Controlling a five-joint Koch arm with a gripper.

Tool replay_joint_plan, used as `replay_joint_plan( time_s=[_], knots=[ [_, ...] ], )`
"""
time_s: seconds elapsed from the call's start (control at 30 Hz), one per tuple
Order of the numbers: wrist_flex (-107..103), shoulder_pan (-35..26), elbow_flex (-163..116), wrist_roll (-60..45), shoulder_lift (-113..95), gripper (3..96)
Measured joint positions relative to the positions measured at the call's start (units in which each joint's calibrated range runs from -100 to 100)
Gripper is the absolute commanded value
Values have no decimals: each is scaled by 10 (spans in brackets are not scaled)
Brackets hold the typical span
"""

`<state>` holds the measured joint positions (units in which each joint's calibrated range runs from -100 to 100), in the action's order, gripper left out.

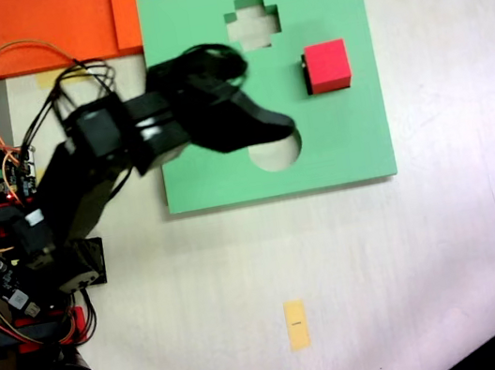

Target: Put the square block into the corresponding hole

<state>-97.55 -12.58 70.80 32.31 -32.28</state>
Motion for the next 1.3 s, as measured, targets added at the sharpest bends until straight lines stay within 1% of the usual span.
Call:
replay_joint_plan(
  time_s=[0.1,0.2,0.27,0.37,0.47,0.57,0.63,0.73,0.87,0.93,0.97,1.13,1.3],
  knots=[
    [-2,24,0,-58,-94,571],
    [-13,48,-24,-71,-124,571],
    [-17,64,-124,-73,-156,571],
    [35,84,-419,-75,-260,568],
    [209,96,-713,-101,-415,558],
    [396,103,-941,-136,-540,558],
    [498,110,-1068,-156,-594,552],
    [715,120,-1364,-182,-651,501],
    [1011,124,-1623,-216,-669,499],
    [1085,123,-1668,-228,-670,498],
    [1090,123,-1689,-233,-670,498],
    [1088,121,-1699,-269,-670,497],
    [1047,120,-1697,-272,-672,490]
  ],
)
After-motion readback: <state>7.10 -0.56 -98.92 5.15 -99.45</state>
